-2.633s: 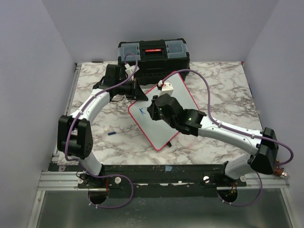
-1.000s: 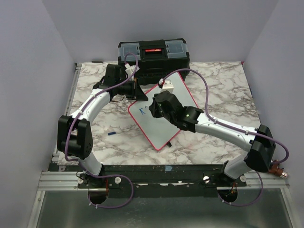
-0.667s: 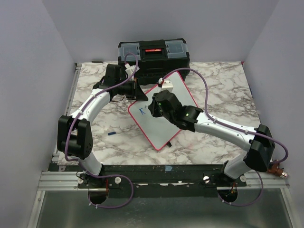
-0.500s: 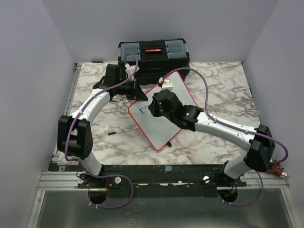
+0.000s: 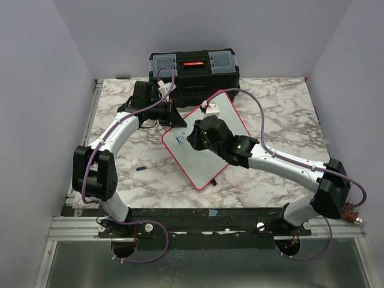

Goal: Write a sentence on the whiteboard

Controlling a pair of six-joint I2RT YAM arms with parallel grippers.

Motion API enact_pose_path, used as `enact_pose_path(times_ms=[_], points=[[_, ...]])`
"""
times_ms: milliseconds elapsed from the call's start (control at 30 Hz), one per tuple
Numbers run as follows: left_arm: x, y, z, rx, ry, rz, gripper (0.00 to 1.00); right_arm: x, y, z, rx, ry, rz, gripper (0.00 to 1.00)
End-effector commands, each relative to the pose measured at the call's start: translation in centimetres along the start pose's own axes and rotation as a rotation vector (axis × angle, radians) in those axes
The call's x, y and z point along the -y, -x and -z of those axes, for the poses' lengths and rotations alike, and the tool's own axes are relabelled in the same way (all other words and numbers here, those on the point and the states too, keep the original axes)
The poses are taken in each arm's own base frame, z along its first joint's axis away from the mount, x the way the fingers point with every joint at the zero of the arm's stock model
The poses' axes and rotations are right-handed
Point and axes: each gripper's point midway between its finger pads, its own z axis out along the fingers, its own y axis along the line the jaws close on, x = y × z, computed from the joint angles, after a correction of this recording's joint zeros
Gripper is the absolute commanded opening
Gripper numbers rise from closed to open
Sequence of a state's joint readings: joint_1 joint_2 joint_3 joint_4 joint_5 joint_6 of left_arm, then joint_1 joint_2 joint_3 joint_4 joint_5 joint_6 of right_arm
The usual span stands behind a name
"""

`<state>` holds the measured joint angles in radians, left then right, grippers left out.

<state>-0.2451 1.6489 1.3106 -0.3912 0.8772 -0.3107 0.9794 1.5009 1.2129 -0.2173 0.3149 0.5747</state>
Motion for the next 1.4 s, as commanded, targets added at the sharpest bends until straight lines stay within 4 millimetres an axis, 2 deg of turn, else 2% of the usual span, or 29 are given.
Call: enact_pose_path(times_ms=[0,333,467,633,800,900,1200,1367], points=[[2.1,1.9,0.9,0.054,-0.011,-0.103,0.00,1.4,-2.8,-0.2,-0.080,-0.032,0.023,0.01],[2.1,1.9,0.8,0.055,-0.012,-0.104,0.00,3.5,-3.2,0.4,-0.078,-0.116,0.044,0.01],[2.1,1.9,0.8,0.056,-0.013,-0.105,0.00,4.0,-2.5,0.6,-0.054,-0.146,0.056,0.01],[2.1,1.9,0.8,0.055,-0.016,-0.102,0.00,4.6,0.7,0.7,0.044,-0.223,0.089,0.01],[2.2,2.0,0.8,0.056,-0.018,-0.105,0.00,2.8,4.7,2.0,0.166,-0.153,0.070,0.01],[2.2,1.9,0.8,0.055,-0.021,-0.104,0.00,2.2,5.8,2.4,0.199,-0.129,0.072,0.01],[2.5,2.1,0.8,0.066,-0.035,-0.110,0.00,2.2,4.3,0.7,0.137,-0.107,0.055,0.01],[2.5,2.1,0.8,0.066,-0.035,-0.107,0.00,2.0,4.2,0.0,0.123,-0.097,0.054,0.01]])
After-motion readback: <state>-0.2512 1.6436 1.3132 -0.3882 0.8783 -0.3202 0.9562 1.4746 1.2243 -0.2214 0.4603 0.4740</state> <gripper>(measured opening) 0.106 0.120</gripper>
